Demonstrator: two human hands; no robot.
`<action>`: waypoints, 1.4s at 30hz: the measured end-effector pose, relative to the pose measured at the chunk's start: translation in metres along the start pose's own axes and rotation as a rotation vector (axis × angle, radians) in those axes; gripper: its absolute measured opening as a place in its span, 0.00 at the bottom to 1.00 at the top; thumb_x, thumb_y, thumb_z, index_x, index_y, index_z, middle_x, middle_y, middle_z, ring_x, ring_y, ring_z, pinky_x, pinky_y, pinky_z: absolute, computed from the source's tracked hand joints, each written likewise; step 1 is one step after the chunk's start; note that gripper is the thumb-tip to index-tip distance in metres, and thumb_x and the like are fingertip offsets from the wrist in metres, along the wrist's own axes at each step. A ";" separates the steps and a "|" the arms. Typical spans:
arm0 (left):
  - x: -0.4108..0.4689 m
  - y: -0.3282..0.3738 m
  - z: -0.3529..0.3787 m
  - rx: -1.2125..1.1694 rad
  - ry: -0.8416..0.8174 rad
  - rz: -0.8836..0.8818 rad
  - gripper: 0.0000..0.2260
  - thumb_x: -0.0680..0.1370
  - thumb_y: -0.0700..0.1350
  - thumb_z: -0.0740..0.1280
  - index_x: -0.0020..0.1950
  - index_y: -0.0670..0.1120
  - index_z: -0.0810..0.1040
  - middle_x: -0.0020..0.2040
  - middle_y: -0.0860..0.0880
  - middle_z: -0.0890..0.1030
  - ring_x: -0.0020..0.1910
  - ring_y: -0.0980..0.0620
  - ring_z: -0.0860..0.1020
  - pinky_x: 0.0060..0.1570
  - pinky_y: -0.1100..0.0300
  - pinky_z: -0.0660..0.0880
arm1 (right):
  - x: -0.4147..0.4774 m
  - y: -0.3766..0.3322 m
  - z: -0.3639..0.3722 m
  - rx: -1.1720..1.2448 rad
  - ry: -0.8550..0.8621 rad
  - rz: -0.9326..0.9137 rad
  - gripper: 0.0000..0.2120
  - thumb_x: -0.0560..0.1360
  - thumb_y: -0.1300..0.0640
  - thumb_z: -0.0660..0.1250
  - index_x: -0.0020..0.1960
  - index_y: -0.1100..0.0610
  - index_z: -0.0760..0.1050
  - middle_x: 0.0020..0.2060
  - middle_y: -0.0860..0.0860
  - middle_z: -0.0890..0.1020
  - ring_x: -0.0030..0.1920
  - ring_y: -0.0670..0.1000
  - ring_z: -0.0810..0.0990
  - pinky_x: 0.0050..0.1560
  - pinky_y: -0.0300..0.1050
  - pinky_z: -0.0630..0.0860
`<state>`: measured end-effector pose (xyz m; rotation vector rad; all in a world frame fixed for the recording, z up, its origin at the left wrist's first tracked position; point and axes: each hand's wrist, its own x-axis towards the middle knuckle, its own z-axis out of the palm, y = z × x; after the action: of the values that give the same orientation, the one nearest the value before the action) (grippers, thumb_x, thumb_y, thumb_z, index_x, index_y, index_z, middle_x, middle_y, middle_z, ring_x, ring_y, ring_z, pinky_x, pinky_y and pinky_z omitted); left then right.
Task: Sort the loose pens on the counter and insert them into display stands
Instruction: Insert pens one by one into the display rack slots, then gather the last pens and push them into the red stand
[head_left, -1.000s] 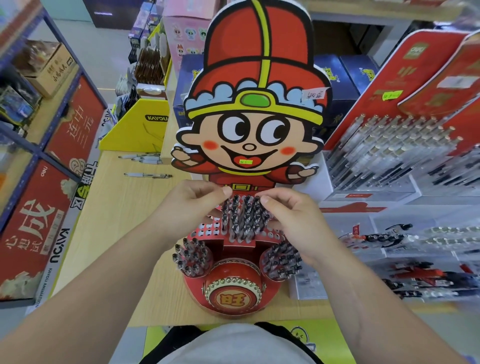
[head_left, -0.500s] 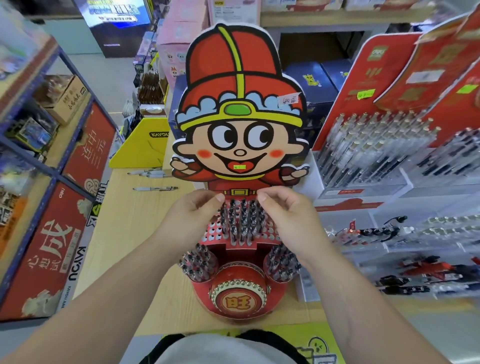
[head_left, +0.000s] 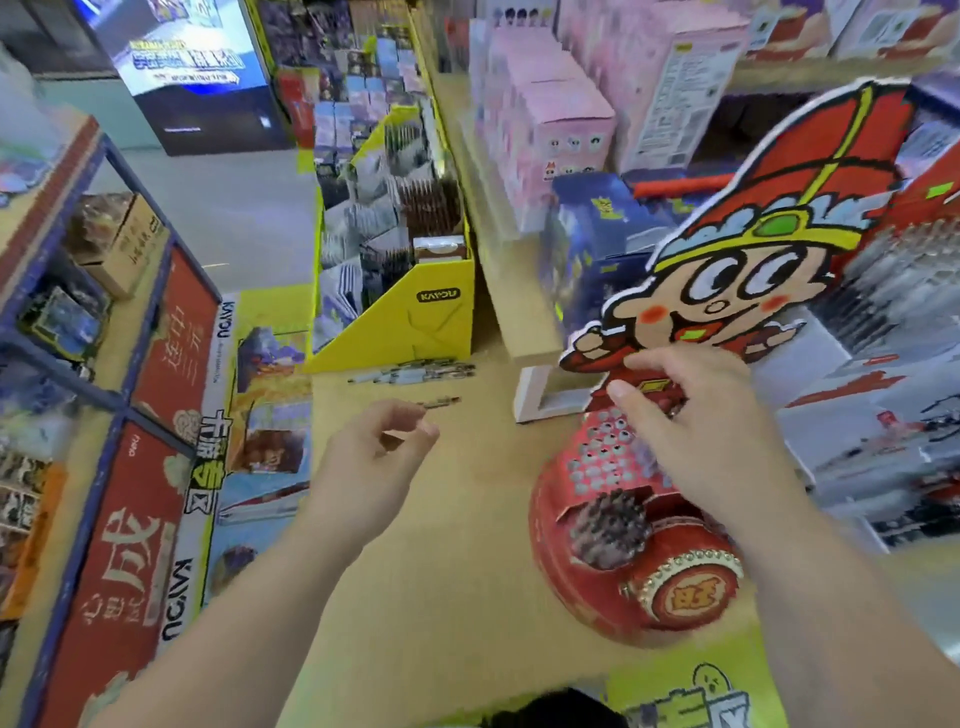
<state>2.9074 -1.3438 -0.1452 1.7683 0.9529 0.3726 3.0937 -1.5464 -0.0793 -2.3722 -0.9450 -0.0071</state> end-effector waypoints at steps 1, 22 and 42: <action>0.004 -0.010 -0.019 0.045 -0.016 0.010 0.04 0.80 0.52 0.68 0.54 0.57 0.78 0.53 0.60 0.81 0.51 0.58 0.78 0.46 0.62 0.73 | -0.002 -0.014 0.010 -0.029 0.031 0.019 0.14 0.76 0.49 0.71 0.58 0.53 0.82 0.54 0.50 0.81 0.62 0.51 0.71 0.63 0.48 0.68; 0.092 -0.094 -0.110 0.895 -0.354 0.188 0.24 0.79 0.60 0.66 0.71 0.50 0.70 0.68 0.45 0.73 0.67 0.42 0.71 0.62 0.48 0.70 | -0.040 -0.086 0.201 0.101 -0.441 0.440 0.17 0.78 0.42 0.67 0.63 0.48 0.77 0.64 0.51 0.75 0.59 0.54 0.77 0.49 0.42 0.69; 0.266 -0.150 -0.026 1.260 -0.788 0.609 0.35 0.79 0.63 0.59 0.81 0.57 0.47 0.82 0.43 0.41 0.78 0.38 0.54 0.72 0.42 0.61 | -0.009 -0.099 0.314 -0.089 -0.610 0.890 0.34 0.79 0.41 0.63 0.81 0.48 0.56 0.82 0.51 0.45 0.80 0.55 0.50 0.77 0.45 0.54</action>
<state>2.9958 -1.1072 -0.3185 2.9674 -0.0656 -0.7168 2.9616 -1.3318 -0.2914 -2.7205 -0.0318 1.0692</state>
